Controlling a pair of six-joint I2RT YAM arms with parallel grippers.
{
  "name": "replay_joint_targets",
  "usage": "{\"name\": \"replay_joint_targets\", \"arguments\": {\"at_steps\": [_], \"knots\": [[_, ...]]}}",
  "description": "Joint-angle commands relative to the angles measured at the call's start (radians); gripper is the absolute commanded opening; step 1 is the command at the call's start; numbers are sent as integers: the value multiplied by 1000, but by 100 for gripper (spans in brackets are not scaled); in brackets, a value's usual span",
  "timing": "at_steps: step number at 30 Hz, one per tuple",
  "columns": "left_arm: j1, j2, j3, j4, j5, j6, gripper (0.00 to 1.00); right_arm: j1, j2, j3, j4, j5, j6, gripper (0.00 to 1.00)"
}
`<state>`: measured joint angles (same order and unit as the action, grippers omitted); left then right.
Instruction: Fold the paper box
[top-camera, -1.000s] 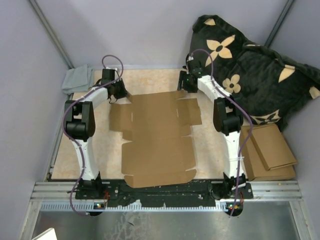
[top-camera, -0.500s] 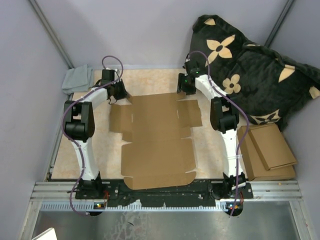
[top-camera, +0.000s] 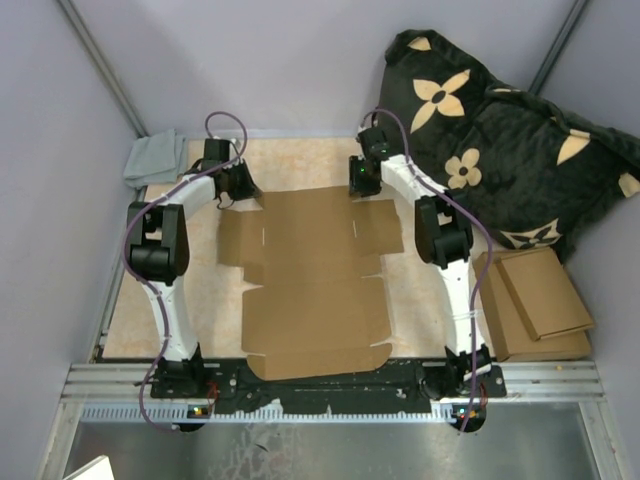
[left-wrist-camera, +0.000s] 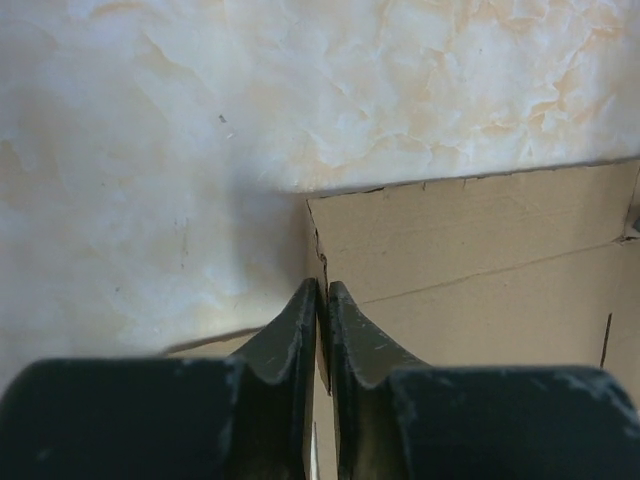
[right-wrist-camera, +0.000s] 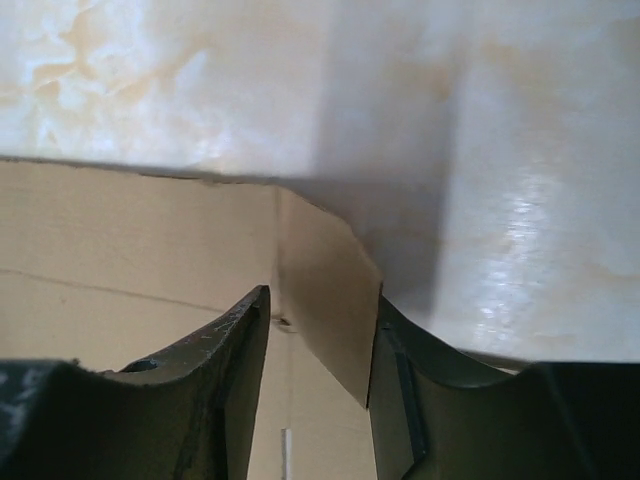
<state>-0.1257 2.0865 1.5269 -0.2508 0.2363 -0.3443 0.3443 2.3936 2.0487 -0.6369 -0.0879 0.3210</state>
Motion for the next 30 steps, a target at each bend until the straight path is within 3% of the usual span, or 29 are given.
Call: {"name": "replay_joint_targets", "arguments": {"at_steps": [1, 15, 30], "knots": [[-18, -68, -3, -24, 26, -5, 15, 51, -88, 28, 8, -8, -27, 42], [-55, -69, 29, -54, 20, 5, 20, 100, -104, 62, -9, 98, -34, 44], [-66, -54, 116, -159, -48, 29, 34, 101, -129, 89, -21, 153, -53, 47]]}}
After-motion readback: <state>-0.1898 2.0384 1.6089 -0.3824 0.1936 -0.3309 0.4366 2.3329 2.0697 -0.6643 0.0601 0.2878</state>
